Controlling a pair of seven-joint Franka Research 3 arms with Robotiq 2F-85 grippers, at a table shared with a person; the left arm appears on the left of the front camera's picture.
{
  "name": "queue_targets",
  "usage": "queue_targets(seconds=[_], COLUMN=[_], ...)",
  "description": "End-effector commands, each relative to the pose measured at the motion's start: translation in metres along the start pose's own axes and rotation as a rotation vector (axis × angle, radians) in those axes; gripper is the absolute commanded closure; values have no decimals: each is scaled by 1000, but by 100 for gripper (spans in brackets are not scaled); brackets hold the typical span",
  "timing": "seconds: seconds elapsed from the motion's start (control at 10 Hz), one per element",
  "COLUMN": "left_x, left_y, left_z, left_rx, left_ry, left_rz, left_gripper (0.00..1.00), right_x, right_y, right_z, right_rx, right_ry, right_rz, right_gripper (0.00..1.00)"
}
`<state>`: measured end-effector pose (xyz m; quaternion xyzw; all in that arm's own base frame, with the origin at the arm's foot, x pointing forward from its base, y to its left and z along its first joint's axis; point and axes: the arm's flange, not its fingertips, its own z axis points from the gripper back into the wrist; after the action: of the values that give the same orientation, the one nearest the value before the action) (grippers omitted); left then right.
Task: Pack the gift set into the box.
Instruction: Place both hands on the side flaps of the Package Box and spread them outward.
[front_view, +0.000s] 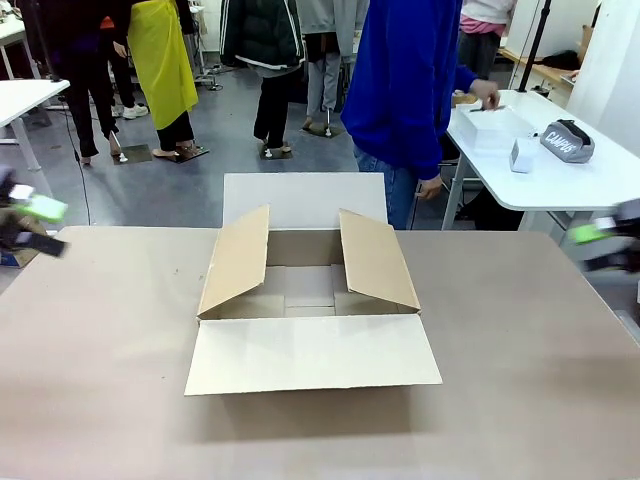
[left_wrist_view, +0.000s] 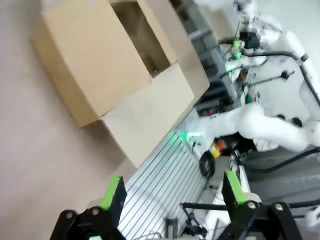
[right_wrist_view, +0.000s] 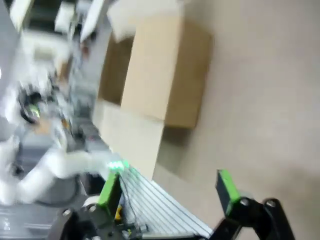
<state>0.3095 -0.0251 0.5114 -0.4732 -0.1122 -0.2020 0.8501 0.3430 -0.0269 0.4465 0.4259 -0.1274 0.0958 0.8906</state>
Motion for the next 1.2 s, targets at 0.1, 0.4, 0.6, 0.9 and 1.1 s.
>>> queue_targets(seconds=[0.1, 0.4, 0.6, 0.9, 1.1], left_x=[32, 26, 51, 69, 93], left_y=[14, -2, -19, -32, -47], left_z=[-49, -65, -85, -101, -137], left_rx=[21, 27, 124, 311, 479], left_ry=[127, 110, -19, -7, 16], left_rz=[118, 37, 144, 202, 209], left_gripper=[0, 0, 0, 0, 0], right_x=[0, 10, 34, 16, 1], right_y=[41, 60, 103, 105, 120], right_z=[-139, -136, -182, -203, -189], right_rx=[-33, -27, -87, -219, -208], right_ry=[145, 199, 20, -56, -147], right_rz=[153, 124, 242, 163, 213], right_gripper=[0, 0, 0, 0, 0])
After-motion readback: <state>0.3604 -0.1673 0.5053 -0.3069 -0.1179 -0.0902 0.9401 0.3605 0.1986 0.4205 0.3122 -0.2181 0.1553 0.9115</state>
